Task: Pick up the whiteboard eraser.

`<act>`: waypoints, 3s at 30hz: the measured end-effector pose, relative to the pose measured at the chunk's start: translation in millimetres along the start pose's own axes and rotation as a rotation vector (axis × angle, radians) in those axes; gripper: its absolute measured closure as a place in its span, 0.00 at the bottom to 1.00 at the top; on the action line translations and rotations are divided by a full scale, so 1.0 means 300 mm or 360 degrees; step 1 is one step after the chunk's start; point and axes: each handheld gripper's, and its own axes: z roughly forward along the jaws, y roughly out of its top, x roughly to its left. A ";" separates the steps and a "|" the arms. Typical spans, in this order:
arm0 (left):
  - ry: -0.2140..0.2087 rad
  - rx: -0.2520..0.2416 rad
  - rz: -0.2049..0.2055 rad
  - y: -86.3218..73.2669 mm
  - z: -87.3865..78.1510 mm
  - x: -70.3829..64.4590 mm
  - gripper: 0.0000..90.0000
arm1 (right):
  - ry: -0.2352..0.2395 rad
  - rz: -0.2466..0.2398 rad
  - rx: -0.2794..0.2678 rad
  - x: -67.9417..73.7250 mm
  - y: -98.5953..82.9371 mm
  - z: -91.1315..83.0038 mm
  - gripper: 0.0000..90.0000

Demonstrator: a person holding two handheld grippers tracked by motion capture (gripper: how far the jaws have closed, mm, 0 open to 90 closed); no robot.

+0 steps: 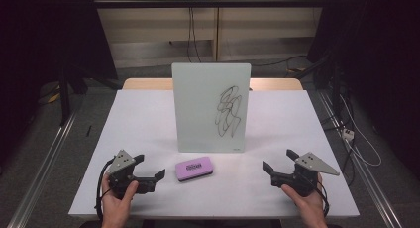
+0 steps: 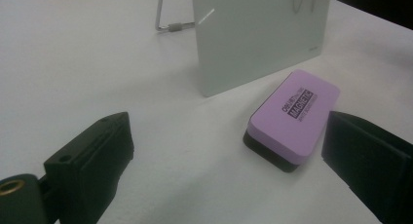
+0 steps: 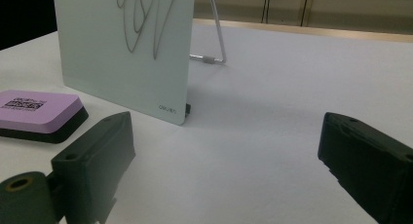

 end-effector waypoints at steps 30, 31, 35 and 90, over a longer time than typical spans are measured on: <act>-0.0148 0.0203 0.0251 0.084 0.091 -0.073 0.09 | 0.0112 0.0022 0.0019 -0.008 -0.003 -0.014 0.05; -0.0161 0.0218 0.0258 0.091 0.093 -0.076 0.08 | 0.0113 0.0012 0.0026 -0.010 -0.002 -0.012 0.05; -0.0192 0.0199 0.0283 0.117 0.098 -0.088 0.07 | 0.0140 0.0023 0.0030 -0.007 0.000 -0.010 0.05; -0.0513 0.0890 0.0768 0.198 0.397 -0.192 0.34 | 0.0159 -0.0025 0.0096 0.012 0.004 0.019 0.05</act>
